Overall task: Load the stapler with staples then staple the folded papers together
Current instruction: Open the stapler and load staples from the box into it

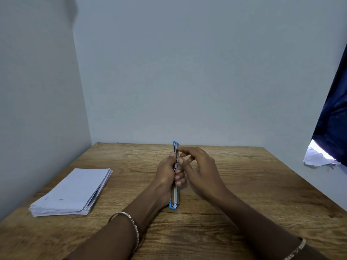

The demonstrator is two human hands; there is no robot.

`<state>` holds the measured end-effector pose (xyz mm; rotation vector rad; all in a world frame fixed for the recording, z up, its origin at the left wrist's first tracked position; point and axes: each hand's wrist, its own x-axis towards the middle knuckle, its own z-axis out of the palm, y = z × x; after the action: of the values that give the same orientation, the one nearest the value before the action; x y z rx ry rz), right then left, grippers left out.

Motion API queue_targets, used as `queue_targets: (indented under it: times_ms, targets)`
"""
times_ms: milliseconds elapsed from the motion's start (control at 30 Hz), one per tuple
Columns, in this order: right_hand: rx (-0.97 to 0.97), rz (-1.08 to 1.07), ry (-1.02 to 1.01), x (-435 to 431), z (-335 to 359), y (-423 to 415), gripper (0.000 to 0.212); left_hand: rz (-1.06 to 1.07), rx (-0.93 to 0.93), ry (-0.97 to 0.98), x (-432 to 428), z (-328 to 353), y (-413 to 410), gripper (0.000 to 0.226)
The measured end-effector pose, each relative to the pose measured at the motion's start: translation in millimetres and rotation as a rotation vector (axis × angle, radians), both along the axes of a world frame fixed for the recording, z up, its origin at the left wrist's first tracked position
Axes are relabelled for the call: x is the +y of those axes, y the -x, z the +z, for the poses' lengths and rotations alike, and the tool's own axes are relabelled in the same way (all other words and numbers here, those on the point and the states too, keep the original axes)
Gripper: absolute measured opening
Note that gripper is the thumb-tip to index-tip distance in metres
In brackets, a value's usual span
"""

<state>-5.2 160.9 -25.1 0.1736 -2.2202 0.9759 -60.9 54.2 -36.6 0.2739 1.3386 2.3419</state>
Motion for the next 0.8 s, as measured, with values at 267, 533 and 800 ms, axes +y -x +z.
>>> queue_targets:
  times_ms: [267,533,800]
  targets:
    - [0.036,-0.062,0.010,3.0,-0.3,-0.3,0.024,-0.062,0.014,0.039,-0.6,2.4,-5.5,0.049]
    - [-0.014,0.007,0.146,0.5,-1.7,4.1,0.001,-0.037,0.053,0.023,0.0,5.4,-10.5,0.057]
    - [-0.097,0.053,0.141,5.7,3.1,0.8,0.006,0.040,0.005,0.062,-7.1,4.3,-1.8,0.043]
